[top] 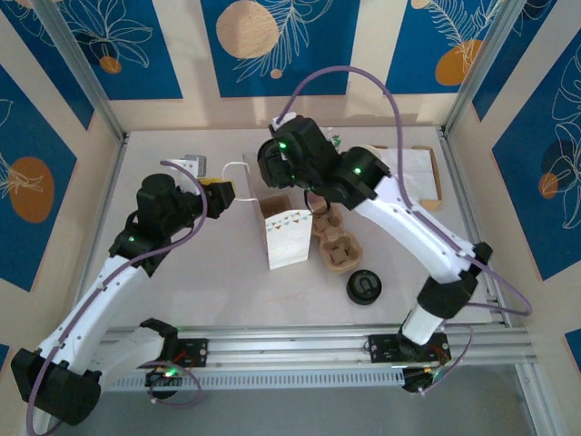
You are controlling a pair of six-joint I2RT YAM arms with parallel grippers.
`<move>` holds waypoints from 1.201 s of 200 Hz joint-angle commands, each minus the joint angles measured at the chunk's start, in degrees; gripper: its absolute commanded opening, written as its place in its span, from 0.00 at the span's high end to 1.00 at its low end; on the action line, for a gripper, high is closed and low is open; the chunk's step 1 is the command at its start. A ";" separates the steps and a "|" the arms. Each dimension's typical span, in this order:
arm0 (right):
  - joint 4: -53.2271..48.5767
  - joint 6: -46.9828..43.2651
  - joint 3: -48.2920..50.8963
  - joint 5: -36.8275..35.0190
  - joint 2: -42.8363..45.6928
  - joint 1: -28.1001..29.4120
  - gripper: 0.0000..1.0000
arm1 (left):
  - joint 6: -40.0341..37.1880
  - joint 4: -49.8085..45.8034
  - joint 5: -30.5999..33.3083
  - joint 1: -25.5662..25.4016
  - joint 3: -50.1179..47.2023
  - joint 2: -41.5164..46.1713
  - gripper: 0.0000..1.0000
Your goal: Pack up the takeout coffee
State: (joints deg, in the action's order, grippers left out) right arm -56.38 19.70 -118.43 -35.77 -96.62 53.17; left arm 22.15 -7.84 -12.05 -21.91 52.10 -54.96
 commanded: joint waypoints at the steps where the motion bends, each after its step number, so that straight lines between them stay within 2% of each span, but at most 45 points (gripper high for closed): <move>1: -4.56 0.24 -4.11 0.26 -3.42 -0.63 0.45 | 0.70 1.86 -1.57 -0.24 -0.42 0.25 0.56; 96: -10.49 4.90 -8.39 3.36 -12.80 -2.01 0.45 | 1.14 2.12 -1.74 -0.30 -0.59 0.07 0.56; 240: -8.88 5.57 -5.12 6.03 -16.86 -4.52 0.49 | 1.14 2.05 -1.31 -0.57 -0.68 0.38 0.56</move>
State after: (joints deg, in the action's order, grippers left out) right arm -65.19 24.71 -124.68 -31.33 -112.51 49.04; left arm 22.57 -7.68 -12.45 -22.15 51.88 -54.98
